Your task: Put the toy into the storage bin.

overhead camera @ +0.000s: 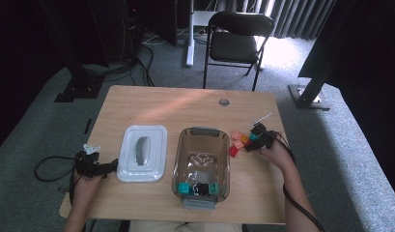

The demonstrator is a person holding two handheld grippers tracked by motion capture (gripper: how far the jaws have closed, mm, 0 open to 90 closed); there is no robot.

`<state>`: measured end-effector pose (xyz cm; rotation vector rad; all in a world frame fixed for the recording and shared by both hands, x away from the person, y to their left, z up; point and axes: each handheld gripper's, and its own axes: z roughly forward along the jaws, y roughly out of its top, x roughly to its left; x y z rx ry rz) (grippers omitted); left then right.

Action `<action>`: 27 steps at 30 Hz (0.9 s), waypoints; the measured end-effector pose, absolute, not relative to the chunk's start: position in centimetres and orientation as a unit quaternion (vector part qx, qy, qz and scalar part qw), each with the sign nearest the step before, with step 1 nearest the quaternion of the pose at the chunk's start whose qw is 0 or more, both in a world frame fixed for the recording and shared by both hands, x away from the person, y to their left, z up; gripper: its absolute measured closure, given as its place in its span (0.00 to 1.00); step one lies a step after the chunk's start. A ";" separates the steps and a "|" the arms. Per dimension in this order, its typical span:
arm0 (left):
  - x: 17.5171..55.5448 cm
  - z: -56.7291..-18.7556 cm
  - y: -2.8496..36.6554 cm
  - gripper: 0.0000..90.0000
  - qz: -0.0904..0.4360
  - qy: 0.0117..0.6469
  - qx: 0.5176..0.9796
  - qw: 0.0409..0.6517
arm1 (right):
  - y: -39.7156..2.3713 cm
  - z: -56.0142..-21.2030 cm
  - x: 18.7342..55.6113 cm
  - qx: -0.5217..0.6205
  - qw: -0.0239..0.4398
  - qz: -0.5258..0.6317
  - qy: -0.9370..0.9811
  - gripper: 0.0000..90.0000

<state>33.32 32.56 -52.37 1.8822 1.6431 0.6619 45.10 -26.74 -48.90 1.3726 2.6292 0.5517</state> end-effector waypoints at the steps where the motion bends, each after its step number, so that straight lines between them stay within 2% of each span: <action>1: 33.3 -52.4 32.6 0.01 0.246 0.611 0.700 0.275 | -26.7 -48.9 45.1 0.453 0.063 0.182 0.870 0.61; 5: 33.3 -52.4 32.6 0.01 0.246 0.611 0.700 0.275 | -26.7 -48.8 45.0 0.451 0.062 0.181 0.872 0.65; 14: 33.3 -52.4 32.6 0.01 0.246 0.611 0.700 0.275 | -27.0 -48.4 44.1 0.444 0.047 0.191 0.874 0.65; 27: 33.3 -52.4 32.6 0.01 0.246 0.611 0.701 0.275 | -27.3 -45.5 41.2 0.412 0.040 0.213 0.885 0.65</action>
